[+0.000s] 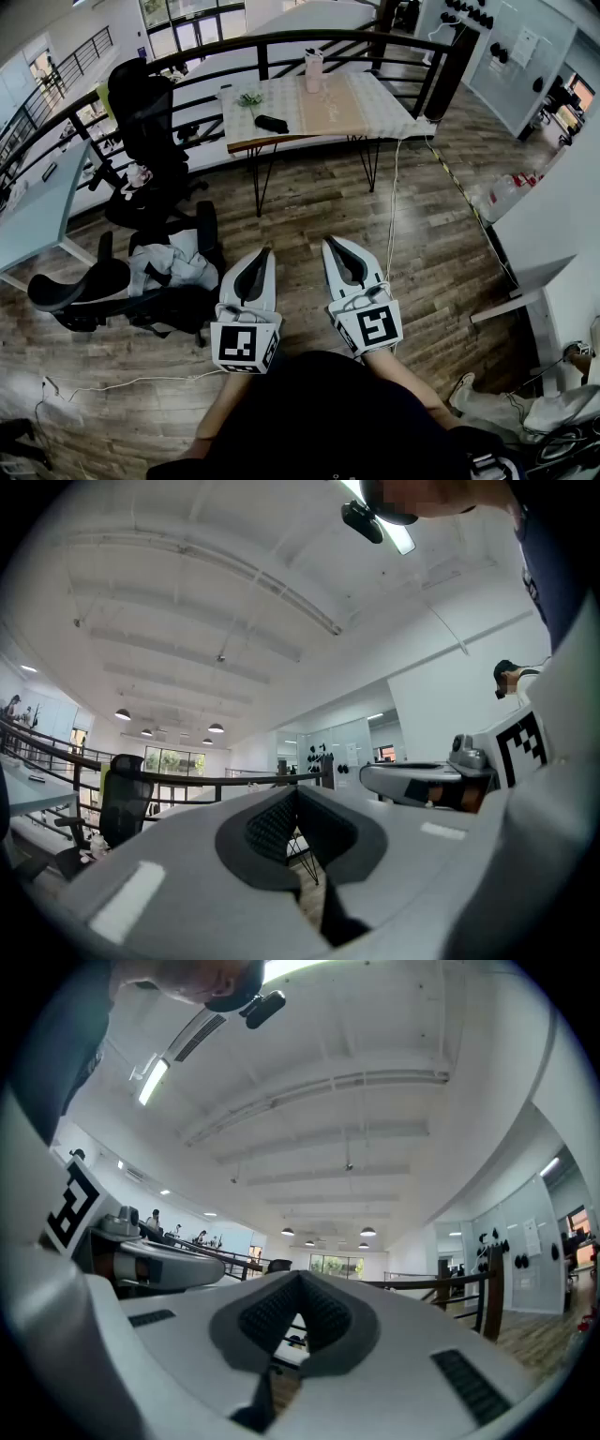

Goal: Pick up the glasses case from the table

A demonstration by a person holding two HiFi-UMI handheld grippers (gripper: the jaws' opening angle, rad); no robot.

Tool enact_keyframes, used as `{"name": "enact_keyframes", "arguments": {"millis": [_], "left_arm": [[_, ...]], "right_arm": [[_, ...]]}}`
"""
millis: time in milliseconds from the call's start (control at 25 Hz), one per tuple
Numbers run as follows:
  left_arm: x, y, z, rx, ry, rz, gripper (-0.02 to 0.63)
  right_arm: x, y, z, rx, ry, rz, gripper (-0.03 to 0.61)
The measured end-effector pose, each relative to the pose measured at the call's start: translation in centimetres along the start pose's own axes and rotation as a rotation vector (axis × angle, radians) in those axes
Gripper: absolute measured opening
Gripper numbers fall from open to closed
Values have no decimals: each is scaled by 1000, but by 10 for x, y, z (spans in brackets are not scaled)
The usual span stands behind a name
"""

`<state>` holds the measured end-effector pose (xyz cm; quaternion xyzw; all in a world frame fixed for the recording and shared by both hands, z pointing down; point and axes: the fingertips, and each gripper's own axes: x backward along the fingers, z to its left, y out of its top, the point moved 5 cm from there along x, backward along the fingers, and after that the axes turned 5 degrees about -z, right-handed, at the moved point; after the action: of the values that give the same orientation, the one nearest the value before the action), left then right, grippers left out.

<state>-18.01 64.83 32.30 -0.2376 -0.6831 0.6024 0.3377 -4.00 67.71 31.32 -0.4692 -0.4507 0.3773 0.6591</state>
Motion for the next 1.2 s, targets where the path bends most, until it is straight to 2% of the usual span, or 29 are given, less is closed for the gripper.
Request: {"name": "enact_keyframes", "arguments": {"millis": [200,560,640,760,880,1200], "left_arm": [[-11,-3,-6,-5,-20,4,12],[-24,-22,-9,16,-22,66,12],[-30,-28,-1,22,-14,80,12],[-49,-38,11,25,-22,89,12],[-76,-47,29,22,-26,91,12],[-176,-65,110,30,-13,77,12]], "right_arm": [[-2,-6,-11,-4,-13,-8,9],[-11,-30,-22,-73,36,24,11],[-18,-38,-24,-70,47,25,14],[-33,-57,-32,-96,38,95,24],[-61,-73,-44,-87,46,71,79],[-176,-108,-80,-82,55,90,98]]}}
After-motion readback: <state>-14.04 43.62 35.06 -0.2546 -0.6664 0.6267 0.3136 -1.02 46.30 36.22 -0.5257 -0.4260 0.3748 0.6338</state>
